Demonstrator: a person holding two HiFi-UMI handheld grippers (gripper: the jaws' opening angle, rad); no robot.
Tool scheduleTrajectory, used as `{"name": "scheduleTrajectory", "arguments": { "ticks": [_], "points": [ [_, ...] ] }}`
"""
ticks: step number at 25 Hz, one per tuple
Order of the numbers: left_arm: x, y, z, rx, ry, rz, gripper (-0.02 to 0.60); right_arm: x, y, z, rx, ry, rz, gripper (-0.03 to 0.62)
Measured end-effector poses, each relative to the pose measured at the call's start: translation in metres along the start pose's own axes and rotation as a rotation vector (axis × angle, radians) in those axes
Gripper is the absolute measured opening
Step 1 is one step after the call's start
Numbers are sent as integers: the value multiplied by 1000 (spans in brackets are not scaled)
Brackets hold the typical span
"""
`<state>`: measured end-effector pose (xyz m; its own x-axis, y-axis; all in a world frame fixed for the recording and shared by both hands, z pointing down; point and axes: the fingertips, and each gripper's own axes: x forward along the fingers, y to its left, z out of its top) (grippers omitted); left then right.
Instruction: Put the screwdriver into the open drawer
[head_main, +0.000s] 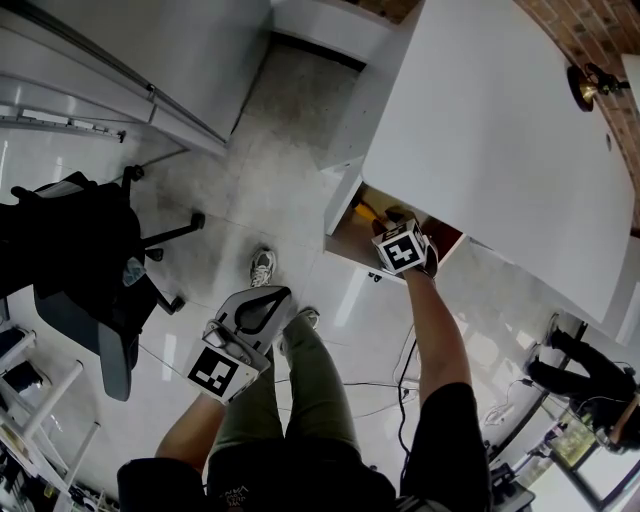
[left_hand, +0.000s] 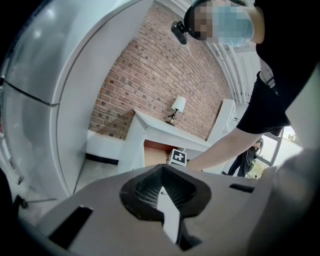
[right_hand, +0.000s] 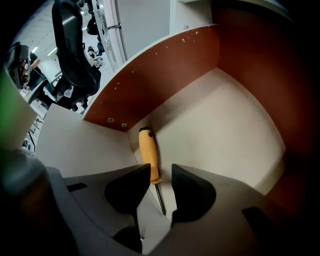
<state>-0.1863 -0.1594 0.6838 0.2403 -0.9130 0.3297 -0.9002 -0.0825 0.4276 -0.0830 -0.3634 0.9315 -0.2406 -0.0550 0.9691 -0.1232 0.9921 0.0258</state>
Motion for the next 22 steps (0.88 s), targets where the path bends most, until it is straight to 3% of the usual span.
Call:
{"name": "scheduleTrajectory", "arguments": {
  "ticks": [9, 15, 22],
  "points": [
    [2, -11, 0, -7, 5, -27, 6, -37, 3, 0, 22, -69, -62, 65],
    [13, -32, 8, 22, 15, -78, 6, -81, 8, -5, 141, -199, -111, 2],
    [17, -60, 20, 73, 42, -128, 6, -156, 30, -11, 206, -377, -209, 0]
  ]
}}
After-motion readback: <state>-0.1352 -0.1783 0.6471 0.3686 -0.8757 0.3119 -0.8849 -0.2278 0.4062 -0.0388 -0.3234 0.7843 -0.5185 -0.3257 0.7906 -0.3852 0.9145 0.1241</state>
